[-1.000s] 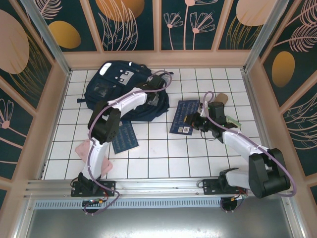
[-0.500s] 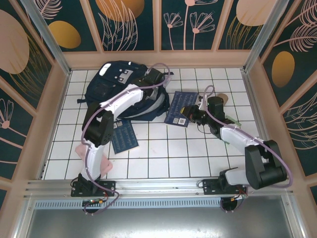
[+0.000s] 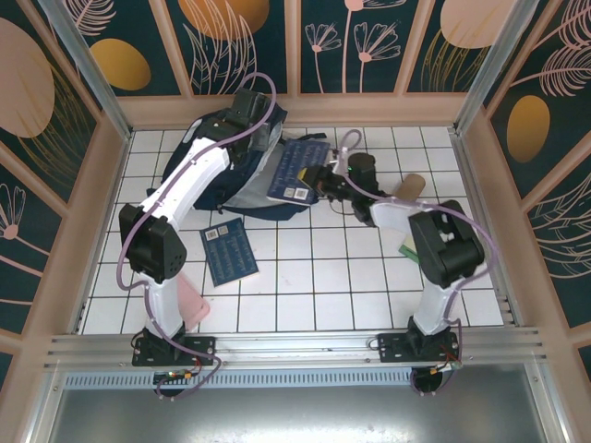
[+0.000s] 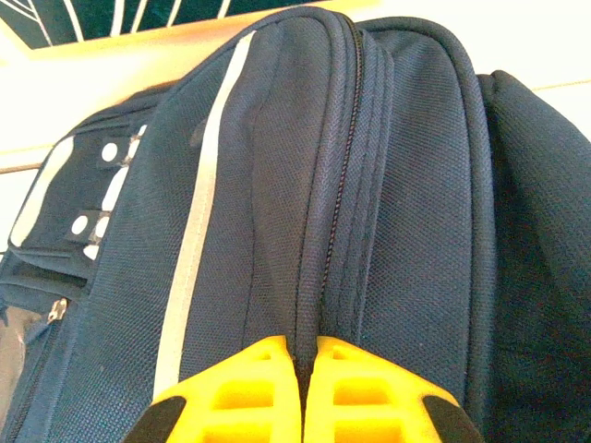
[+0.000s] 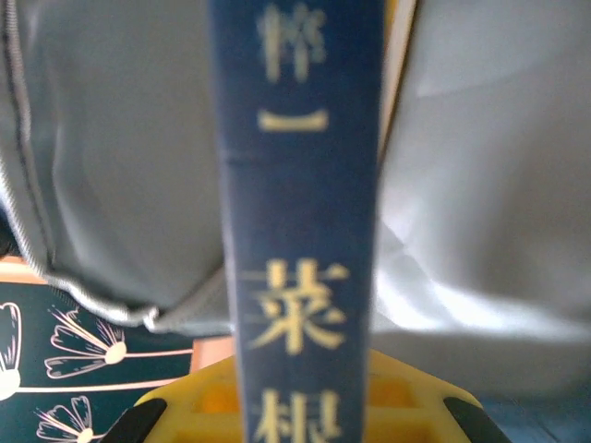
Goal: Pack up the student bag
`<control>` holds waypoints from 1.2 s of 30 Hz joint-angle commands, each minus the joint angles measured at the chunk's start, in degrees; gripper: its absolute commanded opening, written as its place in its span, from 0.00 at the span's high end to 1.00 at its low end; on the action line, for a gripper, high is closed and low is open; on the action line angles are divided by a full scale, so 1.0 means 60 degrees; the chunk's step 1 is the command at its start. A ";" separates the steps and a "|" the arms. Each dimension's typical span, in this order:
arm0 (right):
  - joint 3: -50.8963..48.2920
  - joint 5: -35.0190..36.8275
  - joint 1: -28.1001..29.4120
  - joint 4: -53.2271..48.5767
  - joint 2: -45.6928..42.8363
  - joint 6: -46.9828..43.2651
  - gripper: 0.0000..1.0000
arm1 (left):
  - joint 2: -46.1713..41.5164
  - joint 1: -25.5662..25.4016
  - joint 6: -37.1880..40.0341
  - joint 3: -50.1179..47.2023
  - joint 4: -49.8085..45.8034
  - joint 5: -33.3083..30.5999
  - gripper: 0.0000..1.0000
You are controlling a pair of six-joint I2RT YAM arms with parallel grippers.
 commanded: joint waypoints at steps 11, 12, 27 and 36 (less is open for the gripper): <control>0.6385 0.1868 0.1409 0.0078 0.5012 0.1822 1.00 | -0.0654 -0.0052 -0.0245 0.1215 0.0660 0.0556 1.00; 0.7088 0.1963 0.1464 -0.0315 0.5456 0.1858 1.00 | -0.0658 -0.0052 -0.0258 0.1211 0.0648 0.0605 1.00; 1.1520 0.2578 0.1650 -0.6161 0.6776 -0.0130 0.43 | -0.0565 -0.0038 -0.0321 0.1083 0.0573 0.0421 1.00; 0.9586 0.2961 0.1612 -0.6333 0.5174 -0.0998 0.45 | -0.0596 -0.0022 -0.0248 0.0762 0.0616 0.0292 1.00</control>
